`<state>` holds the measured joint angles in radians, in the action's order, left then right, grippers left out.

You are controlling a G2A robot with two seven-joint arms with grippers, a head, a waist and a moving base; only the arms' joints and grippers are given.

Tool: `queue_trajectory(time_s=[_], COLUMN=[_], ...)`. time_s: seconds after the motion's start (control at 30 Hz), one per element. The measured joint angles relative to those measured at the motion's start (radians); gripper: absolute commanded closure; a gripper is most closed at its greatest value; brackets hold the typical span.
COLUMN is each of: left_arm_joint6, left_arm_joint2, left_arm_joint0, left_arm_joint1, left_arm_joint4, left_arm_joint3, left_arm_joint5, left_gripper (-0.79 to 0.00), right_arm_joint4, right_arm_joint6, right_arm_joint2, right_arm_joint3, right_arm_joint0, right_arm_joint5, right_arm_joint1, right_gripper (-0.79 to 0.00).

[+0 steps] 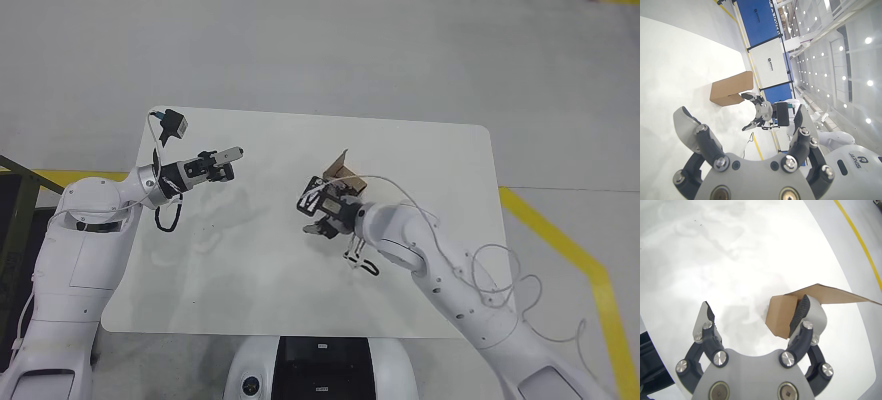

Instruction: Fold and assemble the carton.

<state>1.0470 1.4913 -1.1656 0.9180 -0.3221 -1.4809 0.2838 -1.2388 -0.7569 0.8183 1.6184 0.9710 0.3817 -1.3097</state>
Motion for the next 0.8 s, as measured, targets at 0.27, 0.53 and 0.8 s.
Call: queue_trajectory(time_s=[0.27,0.53,0.8], left_arm_joint6=[0.0,0.0,0.0], left_arm_joint2=[0.0,0.0,0.0], left_arm_joint0=[0.0,0.0,0.0], left_arm_joint1=[0.0,0.0,0.0], left_arm_joint4=[0.0,0.0,0.0], left_arm_joint3=[0.0,0.0,0.0], left_arm_joint5=[0.0,0.0,0.0], left_gripper=[-0.785,-0.785,-0.785], right_arm_joint4=[0.005,0.003,-0.01], right_arm_joint6=[0.027,0.05,0.058], right_arm_joint2=[0.0,-0.013,-0.019], right_arm_joint3=[-0.08,-0.154,-0.199], right_arm_joint0=[-0.023,-0.049,-0.066], right_arm_joint5=[-0.01,-0.015,-0.028], right_arm_joint1=[-0.009,-0.02,-0.029], right_gripper=[-0.742,-0.505,-0.345])
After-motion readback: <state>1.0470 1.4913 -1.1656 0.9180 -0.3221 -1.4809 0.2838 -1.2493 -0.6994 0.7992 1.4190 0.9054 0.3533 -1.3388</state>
